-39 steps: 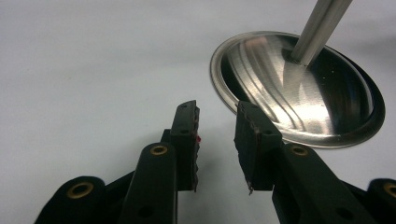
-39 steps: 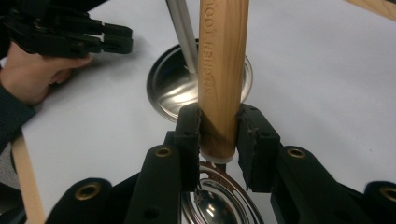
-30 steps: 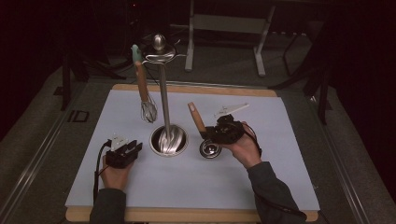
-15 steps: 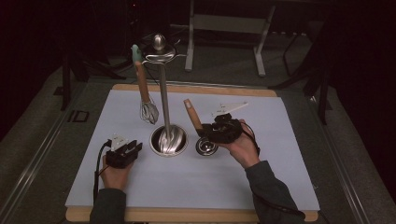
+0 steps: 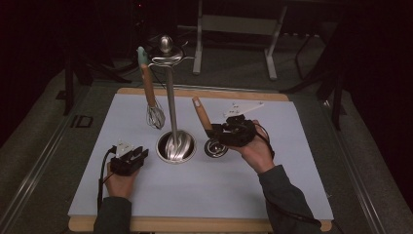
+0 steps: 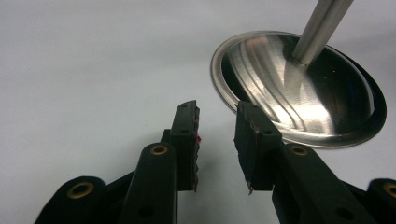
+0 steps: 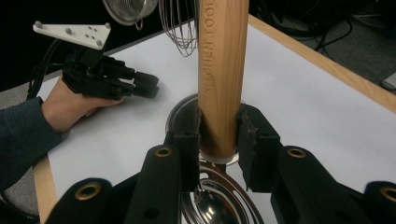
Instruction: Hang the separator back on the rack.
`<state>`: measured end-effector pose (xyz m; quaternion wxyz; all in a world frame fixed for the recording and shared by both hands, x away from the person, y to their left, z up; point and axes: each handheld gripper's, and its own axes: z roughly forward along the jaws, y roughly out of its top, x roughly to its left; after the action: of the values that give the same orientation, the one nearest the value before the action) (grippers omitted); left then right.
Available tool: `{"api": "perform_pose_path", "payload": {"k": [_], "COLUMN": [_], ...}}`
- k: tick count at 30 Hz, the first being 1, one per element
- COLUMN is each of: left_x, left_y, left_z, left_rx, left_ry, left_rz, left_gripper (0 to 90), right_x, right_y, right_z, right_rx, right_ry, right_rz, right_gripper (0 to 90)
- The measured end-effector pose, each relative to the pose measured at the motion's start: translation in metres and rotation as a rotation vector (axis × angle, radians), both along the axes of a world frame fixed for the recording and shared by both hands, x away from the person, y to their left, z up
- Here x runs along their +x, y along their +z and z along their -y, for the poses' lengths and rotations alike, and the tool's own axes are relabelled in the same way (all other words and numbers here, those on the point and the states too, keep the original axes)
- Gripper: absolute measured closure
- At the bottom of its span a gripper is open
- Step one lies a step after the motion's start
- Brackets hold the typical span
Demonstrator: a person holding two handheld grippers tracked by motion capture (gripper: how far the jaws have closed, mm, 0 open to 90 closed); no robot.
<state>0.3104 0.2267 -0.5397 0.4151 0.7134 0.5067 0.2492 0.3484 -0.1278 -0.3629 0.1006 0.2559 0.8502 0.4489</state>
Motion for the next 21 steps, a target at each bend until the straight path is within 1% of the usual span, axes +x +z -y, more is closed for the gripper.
{"api": "perform_pose_path", "payload": {"k": [5,10,16,21], "left_x": [0.000,0.000,0.000,0.000], "left_y": [0.000,0.000,0.000,0.000], "left_z": [0.000,0.000,0.000,0.000], "left_rx": [0.000,0.000,0.001,-0.001], "left_ry": [-0.001,-0.001,-0.002,-0.002], "left_rz": [0.000,0.000,0.001,0.002], "left_gripper": [69.6,69.7,69.7,69.7], "right_x": [-0.003,-0.005,-0.011,-0.015], "right_y": [0.007,0.015,0.025,0.031], "right_z": [-0.002,-0.001,-0.002,-0.002], "right_rx": [0.005,0.027,0.033,0.024], "right_ry": [0.009,0.017,0.030,0.038], "right_rz": [0.017,0.032,0.056,0.072], "right_gripper": [71.3,71.3,71.3,71.3]}}
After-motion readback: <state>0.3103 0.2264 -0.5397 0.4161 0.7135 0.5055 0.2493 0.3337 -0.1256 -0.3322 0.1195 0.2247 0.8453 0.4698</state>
